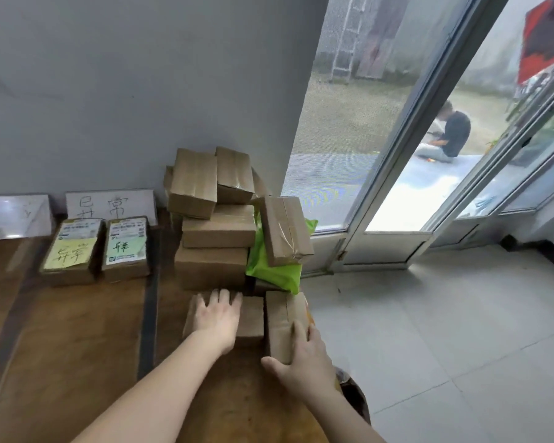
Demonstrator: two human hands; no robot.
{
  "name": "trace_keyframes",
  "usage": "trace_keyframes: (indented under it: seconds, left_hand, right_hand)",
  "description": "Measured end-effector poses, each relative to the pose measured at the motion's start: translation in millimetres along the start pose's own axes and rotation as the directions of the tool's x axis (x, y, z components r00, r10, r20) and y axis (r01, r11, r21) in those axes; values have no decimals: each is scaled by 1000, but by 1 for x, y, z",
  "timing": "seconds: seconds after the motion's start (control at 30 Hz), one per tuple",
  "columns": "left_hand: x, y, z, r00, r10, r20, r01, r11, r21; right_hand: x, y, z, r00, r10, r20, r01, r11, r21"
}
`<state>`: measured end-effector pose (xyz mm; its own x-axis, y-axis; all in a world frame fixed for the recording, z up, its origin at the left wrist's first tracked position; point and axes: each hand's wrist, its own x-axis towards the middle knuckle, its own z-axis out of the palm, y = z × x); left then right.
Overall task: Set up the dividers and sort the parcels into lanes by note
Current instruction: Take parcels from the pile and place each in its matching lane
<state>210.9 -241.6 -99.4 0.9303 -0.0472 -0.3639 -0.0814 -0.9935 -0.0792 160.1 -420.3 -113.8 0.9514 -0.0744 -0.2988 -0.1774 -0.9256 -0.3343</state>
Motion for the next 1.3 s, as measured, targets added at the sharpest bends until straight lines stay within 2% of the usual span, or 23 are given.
trace_keyframes:
  seconds: [0.1,0.2,0.27,0.3,0.33,0.37,0.4,0.43,0.5,0.53,0.57,0.63,0.7,0.73,0.8,0.87,1.0,1.07,1.1,1.13,1.17,1.23,1.3]
  left_hand:
    - [-7,5,5,999,-35,-17,34,996,-79]
    - [-16,3,6,997,-70,35,75,979,-189]
    - [-24,-2,7,988,-110,104,139,934,-328]
    - [-28,-4,8,980,-121,156,180,873,-453]
    - [-33,-6,11,970,-117,212,225,761,-609]
    - [-38,-6,14,958,-94,270,272,590,-760]
    - [-46,-5,18,945,-58,323,320,387,-865]
    - [-52,-3,22,926,-29,377,375,187,-908]
    - [-60,1,37,879,-43,474,467,-117,-877]
    - [-63,4,45,860,-83,503,481,-200,-854]
    - [-65,6,53,849,-142,509,475,-216,-853]
    - [-72,9,64,830,-269,489,470,-136,-872]
    - [-80,11,71,833,-285,475,458,-128,-880]
    - [-86,12,70,844,-257,471,449,-141,-882]
    - [-97,15,66,867,-190,462,429,-191,-883]
    - [-103,18,63,883,-135,450,417,-215,-883]
    - [-109,22,69,894,-125,430,390,-251,-886]
    - [-115,24,69,890,-162,426,361,-319,-876]
    - [-118,25,69,891,-193,411,341,-313,-886]
    - [-122,28,66,891,-235,388,332,-243,-911]
    - [-125,30,64,893,-282,351,331,-115,-936]
    - [-126,33,64,916,-343,209,300,240,-923]
    - [-123,31,63,959,-274,67,221,581,-784]
  right_hand:
    - [4,5,4,1000,-5,-9,6,999,54]
    - [3,16,1,999,-11,-37,20,970,244]
    - [3,27,-3,1000,9,0,-8,868,497]
    - [1,30,-6,998,29,50,-54,765,642]
    - [-1,32,-9,992,43,117,-118,629,768]
    - [-3,33,-10,978,59,199,-203,470,859]
    - [-6,33,-12,957,80,280,-290,329,899]
    - [-8,33,-11,933,108,342,-358,230,905]
    - [-15,37,-5,901,150,406,-427,161,890]
    - [-19,40,0,894,162,419,-443,165,881]
    - [-21,41,4,889,181,420,-450,177,875]
    - [-30,40,6,880,239,410,-460,216,861]
    - [-37,35,7,882,253,397,-456,251,854]
    - [-37,34,10,902,243,357,-422,319,848]
    - [-43,27,12,954,164,251,-300,525,797]
    - [-50,19,13,976,64,207,-199,637,745]
    - [-54,15,18,984,-2,180,-115,763,637]
    - [-53,18,20,985,73,154,-153,776,612]
    - [-53,20,20,982,119,148,-186,754,630]
    - [-56,21,18,978,153,145,-211,721,661]
    - [-57,24,19,971,186,147,-236,687,687]
    - [-61,30,20,963,217,162,-266,649,713]
    - [-63,37,23,954,232,188,-294,627,722]
